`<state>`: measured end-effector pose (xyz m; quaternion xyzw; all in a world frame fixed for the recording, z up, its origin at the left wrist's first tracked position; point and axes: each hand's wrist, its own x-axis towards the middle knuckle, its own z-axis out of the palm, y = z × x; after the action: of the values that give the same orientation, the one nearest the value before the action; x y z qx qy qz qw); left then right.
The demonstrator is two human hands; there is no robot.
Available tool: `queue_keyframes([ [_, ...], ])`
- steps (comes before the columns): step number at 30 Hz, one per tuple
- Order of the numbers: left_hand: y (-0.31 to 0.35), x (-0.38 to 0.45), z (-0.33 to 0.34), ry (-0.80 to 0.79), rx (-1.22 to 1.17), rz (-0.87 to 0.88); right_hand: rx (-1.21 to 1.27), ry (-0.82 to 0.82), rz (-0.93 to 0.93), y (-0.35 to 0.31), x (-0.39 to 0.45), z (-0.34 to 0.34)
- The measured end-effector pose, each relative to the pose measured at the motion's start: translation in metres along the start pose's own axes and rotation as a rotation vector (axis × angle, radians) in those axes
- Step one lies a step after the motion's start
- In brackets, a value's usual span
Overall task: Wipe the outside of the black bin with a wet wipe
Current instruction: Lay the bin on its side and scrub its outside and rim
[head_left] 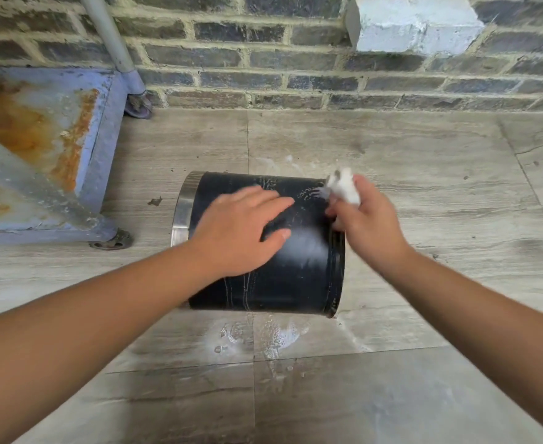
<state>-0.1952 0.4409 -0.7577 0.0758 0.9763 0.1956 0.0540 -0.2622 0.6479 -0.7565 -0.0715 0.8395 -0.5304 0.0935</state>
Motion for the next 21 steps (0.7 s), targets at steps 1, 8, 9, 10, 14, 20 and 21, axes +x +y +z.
queue_keyframes([
  [1,-0.010,0.004,0.005,-0.076,0.211,-0.006,-0.066,0.039,-0.004,0.003,0.020,-0.009],
  [8,-0.031,0.008,0.030,-0.118,0.361,-0.032,-0.534,-0.038,-0.079,0.011,0.115,-0.012],
  [9,-0.031,0.006,0.031,-0.109,0.362,-0.033,-0.577,-0.101,-0.104,0.011,0.117,-0.005],
  [10,-0.031,0.005,0.032,-0.094,0.366,-0.032,-0.597,-0.174,-0.121,0.013,0.117,0.002],
  [14,-0.034,0.004,0.036,-0.061,0.380,-0.019,-0.522,-0.356,-0.077,0.022,0.105,0.011],
  [20,-0.041,0.015,0.035,-0.062,0.356,-0.010,-0.619,-0.325,-0.337,0.032,0.071,-0.001],
  [21,-0.042,0.015,0.035,-0.060,0.358,-0.001,-0.633,-0.324,-0.387,0.034,0.064,-0.002],
])
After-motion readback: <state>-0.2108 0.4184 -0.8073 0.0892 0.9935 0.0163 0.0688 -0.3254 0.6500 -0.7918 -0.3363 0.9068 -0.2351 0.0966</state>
